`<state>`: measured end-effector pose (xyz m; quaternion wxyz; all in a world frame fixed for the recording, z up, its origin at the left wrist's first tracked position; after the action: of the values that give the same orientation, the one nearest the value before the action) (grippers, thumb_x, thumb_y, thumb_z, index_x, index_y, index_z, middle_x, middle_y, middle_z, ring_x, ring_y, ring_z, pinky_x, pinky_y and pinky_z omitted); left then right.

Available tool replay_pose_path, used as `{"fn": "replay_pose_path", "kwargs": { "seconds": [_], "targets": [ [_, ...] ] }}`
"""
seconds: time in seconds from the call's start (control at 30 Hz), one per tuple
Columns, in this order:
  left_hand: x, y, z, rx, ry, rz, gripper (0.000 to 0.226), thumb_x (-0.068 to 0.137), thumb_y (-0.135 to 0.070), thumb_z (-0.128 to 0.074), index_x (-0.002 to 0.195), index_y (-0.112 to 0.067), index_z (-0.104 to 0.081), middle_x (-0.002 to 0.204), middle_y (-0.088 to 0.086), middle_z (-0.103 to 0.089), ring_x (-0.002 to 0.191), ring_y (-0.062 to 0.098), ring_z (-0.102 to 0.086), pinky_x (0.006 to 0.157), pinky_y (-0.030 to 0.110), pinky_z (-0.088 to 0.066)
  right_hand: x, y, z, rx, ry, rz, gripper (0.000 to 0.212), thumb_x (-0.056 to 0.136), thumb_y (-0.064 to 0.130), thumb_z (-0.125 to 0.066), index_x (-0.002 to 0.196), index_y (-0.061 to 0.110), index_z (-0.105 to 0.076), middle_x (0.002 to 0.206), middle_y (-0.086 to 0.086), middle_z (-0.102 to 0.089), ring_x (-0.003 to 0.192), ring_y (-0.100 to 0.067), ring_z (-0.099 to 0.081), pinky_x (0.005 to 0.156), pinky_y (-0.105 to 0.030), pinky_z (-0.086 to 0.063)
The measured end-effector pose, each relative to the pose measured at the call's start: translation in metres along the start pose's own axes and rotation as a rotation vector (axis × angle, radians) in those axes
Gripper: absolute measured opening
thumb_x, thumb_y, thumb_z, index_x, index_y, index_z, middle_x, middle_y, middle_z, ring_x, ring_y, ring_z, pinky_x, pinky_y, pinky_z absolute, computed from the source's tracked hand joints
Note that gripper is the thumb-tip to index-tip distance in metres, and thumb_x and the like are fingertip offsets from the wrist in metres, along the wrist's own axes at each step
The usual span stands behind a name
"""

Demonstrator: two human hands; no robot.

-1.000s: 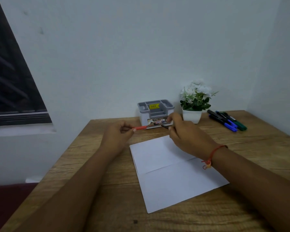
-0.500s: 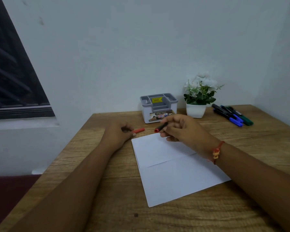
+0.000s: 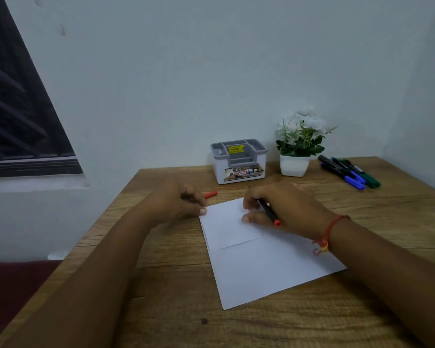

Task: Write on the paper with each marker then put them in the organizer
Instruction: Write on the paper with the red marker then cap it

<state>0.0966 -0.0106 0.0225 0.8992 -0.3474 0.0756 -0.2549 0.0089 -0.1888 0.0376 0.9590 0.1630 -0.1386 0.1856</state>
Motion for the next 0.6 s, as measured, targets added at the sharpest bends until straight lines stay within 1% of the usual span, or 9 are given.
{"fn": "replay_pose_path", "kwargs": {
  "seconds": [0.07,0.1,0.17,0.23,0.27,0.4,0.43,0.53,0.6],
  "targets": [
    [0.001,0.003,-0.006,0.012,0.046,0.019,0.018,0.074,-0.02,-0.082,0.089,-0.028,-0.076,0.091,-0.011,-0.073,0.09,0.005,-0.064,0.082,0.022,-0.048,0.0,-0.001,-0.011,-0.018,0.097,-0.01,0.034,0.083,0.049,-0.075,0.109,0.027,-0.069,0.103,0.014,-0.068,0.092,-0.004,-0.061,0.076,-0.018,-0.048],
    [0.001,0.004,-0.007,0.016,0.06,0.023,0.02,0.073,-0.019,-0.083,0.09,-0.028,-0.076,0.089,-0.011,-0.072,0.088,0.005,-0.064,0.08,0.021,-0.048,0.0,-0.002,-0.012,-0.015,0.117,-0.013,0.037,0.083,0.048,-0.076,0.112,0.026,-0.069,0.107,0.012,-0.068,0.095,-0.005,-0.061,0.078,-0.018,-0.048],
    [0.002,0.005,-0.007,0.026,0.065,0.011,0.023,0.071,-0.019,-0.084,0.09,-0.03,-0.076,0.085,-0.012,-0.071,0.085,0.006,-0.064,0.08,0.024,-0.049,-0.001,-0.004,-0.012,0.009,0.131,-0.007,0.04,0.082,0.046,-0.078,0.114,0.025,-0.069,0.11,0.011,-0.068,0.097,-0.004,-0.06,0.079,-0.014,-0.046],
    [0.003,0.006,-0.007,0.026,0.078,0.008,0.025,0.07,-0.02,-0.085,0.09,-0.031,-0.076,0.083,-0.013,-0.071,0.087,0.009,-0.065,0.086,0.029,-0.051,-0.002,-0.008,-0.011,0.03,0.146,-0.009,0.039,0.081,0.045,-0.079,0.113,0.026,-0.068,0.11,0.011,-0.068,0.097,-0.004,-0.06,0.081,-0.018,-0.048],
    [0.003,0.006,-0.008,0.026,0.091,0.014,0.026,0.07,-0.019,-0.085,0.091,-0.031,-0.076,0.082,-0.014,-0.071,0.087,0.009,-0.064,0.086,0.028,-0.051,-0.002,-0.009,-0.011,0.037,0.154,-0.011,0.038,0.081,0.045,-0.08,0.112,0.026,-0.068,0.109,0.011,-0.068,0.096,-0.005,-0.06,0.082,-0.019,-0.048],
    [0.0,0.004,-0.014,0.01,0.163,-0.006,0.028,0.071,-0.015,-0.084,0.094,-0.028,-0.077,0.08,-0.015,-0.072,0.077,-0.003,-0.064,0.075,0.019,-0.047,-0.005,-0.014,-0.009,0.042,0.187,-0.025,0.039,0.082,0.042,-0.08,0.116,0.028,-0.067,0.112,0.013,-0.066,0.098,-0.002,-0.058,0.077,-0.005,-0.04],
    [0.0,0.003,-0.015,-0.006,0.175,-0.01,0.028,0.071,-0.013,-0.083,0.096,-0.026,-0.077,0.084,-0.013,-0.074,0.08,-0.002,-0.066,0.077,0.019,-0.05,-0.006,-0.015,-0.008,0.045,0.195,-0.023,0.039,0.082,0.041,-0.08,0.116,0.028,-0.067,0.113,0.013,-0.066,0.099,-0.002,-0.058,0.077,-0.004,-0.039],
    [0.0,0.005,-0.016,-0.064,0.187,0.004,0.029,0.071,-0.006,-0.082,0.096,-0.02,-0.077,0.093,-0.004,-0.076,0.092,0.01,-0.07,0.09,0.026,-0.054,-0.006,-0.017,-0.006,0.071,0.204,-0.006,0.038,0.082,0.041,-0.08,0.115,0.03,-0.067,0.112,0.015,-0.065,0.1,-0.002,-0.059,0.078,-0.006,-0.041],
    [0.0,0.006,-0.017,-0.08,0.192,0.006,0.029,0.071,-0.005,-0.082,0.095,-0.02,-0.077,0.092,-0.003,-0.077,0.093,0.012,-0.07,0.09,0.027,-0.054,-0.006,-0.018,-0.007,0.079,0.21,0.004,0.037,0.081,0.042,-0.08,0.114,0.032,-0.066,0.109,0.018,-0.064,0.099,0.0,-0.059,0.078,-0.006,-0.04]
  ]
}}
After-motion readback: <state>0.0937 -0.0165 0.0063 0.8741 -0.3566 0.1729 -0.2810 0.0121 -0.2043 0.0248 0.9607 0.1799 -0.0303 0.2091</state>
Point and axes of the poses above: each hand's wrist, its own x-axis towards the middle knuckle, its own z-axis out of the back of the hand, y = z × x, the point moved 9 cm from there along x, towards the middle knuckle
